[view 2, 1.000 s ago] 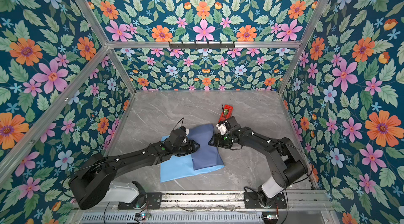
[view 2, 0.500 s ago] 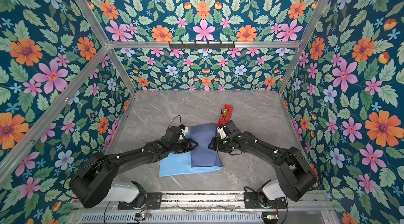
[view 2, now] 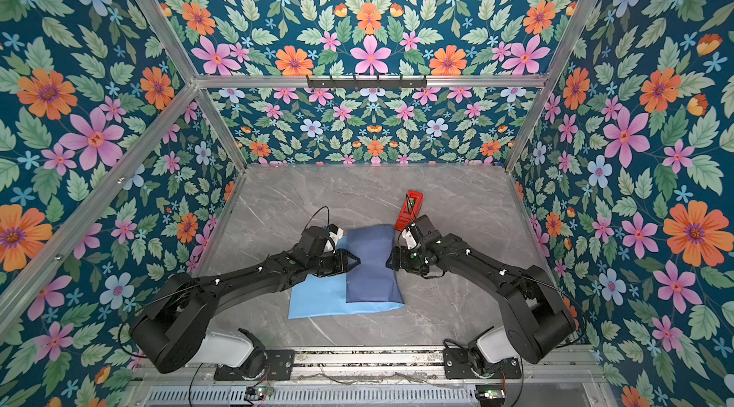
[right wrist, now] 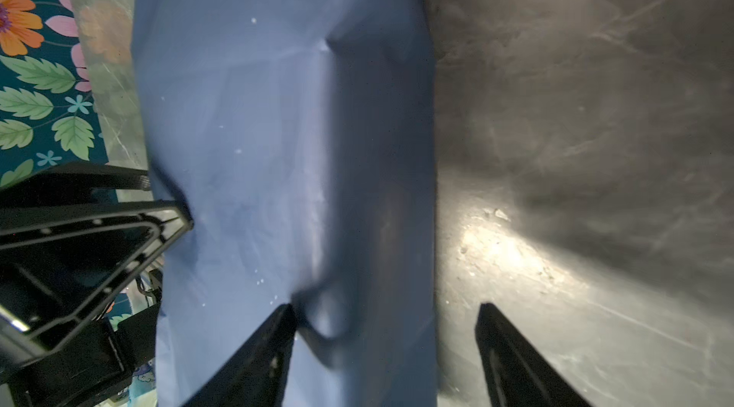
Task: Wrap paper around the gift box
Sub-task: 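Hold the folded flap against the box top with both grippers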
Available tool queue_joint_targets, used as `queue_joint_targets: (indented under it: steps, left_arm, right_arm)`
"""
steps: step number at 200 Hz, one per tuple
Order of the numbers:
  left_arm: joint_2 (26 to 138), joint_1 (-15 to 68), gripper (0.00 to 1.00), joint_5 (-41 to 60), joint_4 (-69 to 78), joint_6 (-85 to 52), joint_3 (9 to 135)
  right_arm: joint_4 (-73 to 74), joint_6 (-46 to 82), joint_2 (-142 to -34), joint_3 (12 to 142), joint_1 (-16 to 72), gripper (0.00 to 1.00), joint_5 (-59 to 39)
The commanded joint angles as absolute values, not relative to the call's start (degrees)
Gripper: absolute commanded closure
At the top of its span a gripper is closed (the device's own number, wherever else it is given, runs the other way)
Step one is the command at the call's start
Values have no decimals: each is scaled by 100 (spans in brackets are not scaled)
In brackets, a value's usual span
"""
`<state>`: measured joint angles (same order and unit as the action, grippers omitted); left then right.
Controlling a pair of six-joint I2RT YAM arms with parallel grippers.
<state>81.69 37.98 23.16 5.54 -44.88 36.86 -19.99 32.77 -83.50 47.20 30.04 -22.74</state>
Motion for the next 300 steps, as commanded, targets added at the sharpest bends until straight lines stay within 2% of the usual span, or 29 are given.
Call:
queue_joint_targets:
  steps: [1,18,54,93,129,165,208,249,300]
  left_arm:
    - [8133,3788,60,2017,255,-4500,3717]
    - [8070,3792,57,2006,333,-4611,3709]
    - [7765,3813,41,2021,524,-4961,3559]
    - [7486,4123,30,1927,646,-5244,3318]
    - [7719,4317,27,1894,694,-5252,3355]
    - [7994,4419,33,1728,627,-5139,3476]
    - [8043,4421,50,1636,467,-5046,3455]
    - [7967,4411,59,1544,339,-5032,3367]
    - [7959,4364,67,1537,308,-4992,3296]
  right_arm:
    - [-1908,3269,-8375,4599,3028,28,-2307]
    - [-1752,3419,-8376,4489,3049,29,-2282]
    - [-1532,3710,-8300,4279,3092,29,-2045]
    - [-1325,3909,-8262,4123,3142,29,-1917]
    - [-1291,3913,-8279,4096,3152,30,-1898]
    - [-1265,3908,-8288,4104,3153,30,-1920]
    - [-1477,3772,-8253,4237,3147,29,-1846]
    - [-1766,3576,-8222,4496,3138,27,-1887]
    - [-1858,3277,-8093,4678,2694,24,-2781]
